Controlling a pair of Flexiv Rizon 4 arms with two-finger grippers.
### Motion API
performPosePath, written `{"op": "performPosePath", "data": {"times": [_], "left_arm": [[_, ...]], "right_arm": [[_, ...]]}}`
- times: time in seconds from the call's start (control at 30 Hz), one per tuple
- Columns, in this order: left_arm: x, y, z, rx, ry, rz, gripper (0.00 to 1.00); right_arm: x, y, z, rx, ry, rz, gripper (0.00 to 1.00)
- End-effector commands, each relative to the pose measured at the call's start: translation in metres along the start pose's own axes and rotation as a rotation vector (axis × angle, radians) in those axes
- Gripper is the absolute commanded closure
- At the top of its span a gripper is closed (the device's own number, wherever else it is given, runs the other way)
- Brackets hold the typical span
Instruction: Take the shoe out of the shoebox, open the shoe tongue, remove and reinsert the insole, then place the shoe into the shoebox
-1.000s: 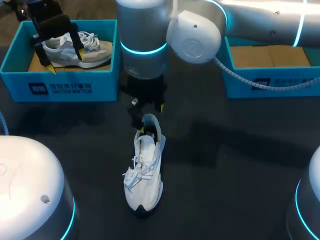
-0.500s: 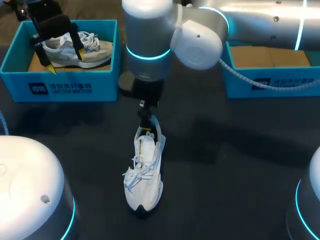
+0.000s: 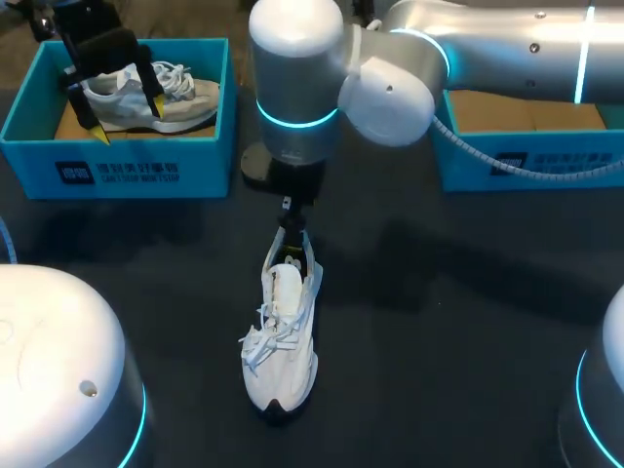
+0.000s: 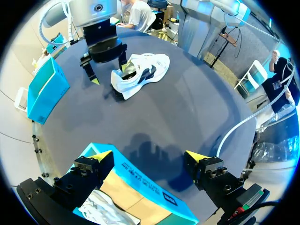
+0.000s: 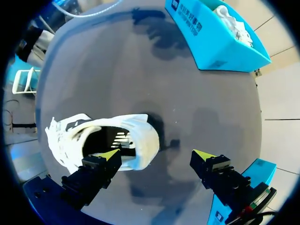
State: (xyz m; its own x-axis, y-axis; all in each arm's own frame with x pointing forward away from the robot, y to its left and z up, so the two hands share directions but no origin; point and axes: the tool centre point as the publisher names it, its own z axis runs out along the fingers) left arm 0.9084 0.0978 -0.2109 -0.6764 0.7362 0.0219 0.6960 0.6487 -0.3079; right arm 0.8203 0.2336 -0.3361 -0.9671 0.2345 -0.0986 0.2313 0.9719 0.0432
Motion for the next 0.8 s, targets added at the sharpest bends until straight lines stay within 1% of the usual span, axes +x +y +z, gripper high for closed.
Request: {"op": "performPosePath", "data": {"times": [0.03,0.1,0.4,0.5,0.53,0.6,0.67,0.8], "left_arm": [[0.000,0.001,0.000,-0.001,0.003,0.001,0.00],[0.000,0.001,0.000,-0.001,0.003,0.001,0.00],[0.000,0.001,0.000,-0.001,0.003,0.001,0.00],[0.000,0.001,0.000,-0.001,0.003,0.001,0.00],[0.000,0.001,0.000,-0.001,0.003,0.001,0.00],[0.000,0.001,0.000,-0.001,0.003,0.001,0.00],[0.000,0.001,0.000,-0.001,0.003,0.001,0.00],[0.000,0.001,0.000,-0.001,0.003,0.001,0.00]], "right_arm": [[-0.004,0.008,0.017,0.002,0.020,-0.006,0.00],[-0.006,0.010,0.023,0.028,0.043,0.002,0.00],[-0.002,0.015,0.039,0.033,0.047,-0.004,0.00],[-0.001,0.014,0.042,0.036,0.048,-0.007,0.00],[-0.001,0.013,0.043,0.034,0.047,-0.006,0.02],[0.000,0.012,0.043,0.033,0.044,-0.005,0.11],[0.000,0.011,0.044,0.033,0.043,-0.003,0.34],[0.000,0.010,0.048,0.034,0.051,0.004,0.56]]}}
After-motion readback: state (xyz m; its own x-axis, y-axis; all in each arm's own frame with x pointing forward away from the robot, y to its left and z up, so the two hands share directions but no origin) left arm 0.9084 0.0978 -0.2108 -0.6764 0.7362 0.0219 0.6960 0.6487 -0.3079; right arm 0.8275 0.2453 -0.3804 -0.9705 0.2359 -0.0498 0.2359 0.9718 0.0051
